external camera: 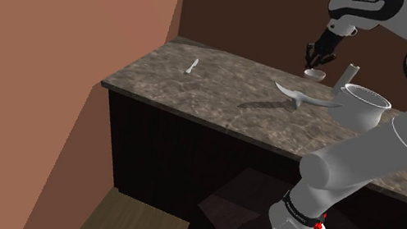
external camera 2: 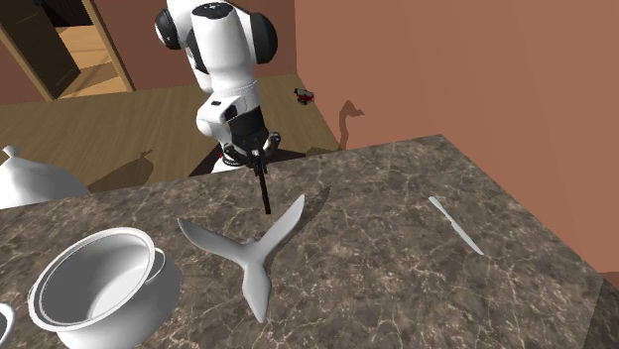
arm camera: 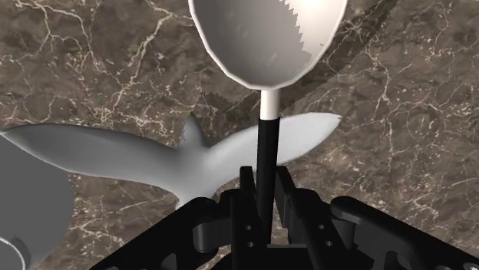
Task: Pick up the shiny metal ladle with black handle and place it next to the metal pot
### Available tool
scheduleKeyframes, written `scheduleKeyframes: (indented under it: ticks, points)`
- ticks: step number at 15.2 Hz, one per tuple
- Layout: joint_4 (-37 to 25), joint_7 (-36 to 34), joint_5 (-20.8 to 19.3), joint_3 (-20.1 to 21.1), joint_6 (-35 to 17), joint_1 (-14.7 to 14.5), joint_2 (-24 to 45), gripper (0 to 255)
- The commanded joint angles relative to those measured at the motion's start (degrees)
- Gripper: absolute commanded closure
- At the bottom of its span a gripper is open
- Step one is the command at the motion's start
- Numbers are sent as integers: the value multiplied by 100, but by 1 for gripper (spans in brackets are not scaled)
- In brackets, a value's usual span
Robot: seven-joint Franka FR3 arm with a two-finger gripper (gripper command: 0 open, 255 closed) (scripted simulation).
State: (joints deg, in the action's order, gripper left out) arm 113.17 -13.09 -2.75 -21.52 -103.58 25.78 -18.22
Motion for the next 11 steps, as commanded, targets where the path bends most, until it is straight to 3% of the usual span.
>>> scheduleKeyframes:
  ticks: [1,11]
  points:
    - [236,126,-112,-69,55,98,-305,255]
    - [1043,950,-718,-572,459,700,-1610,255]
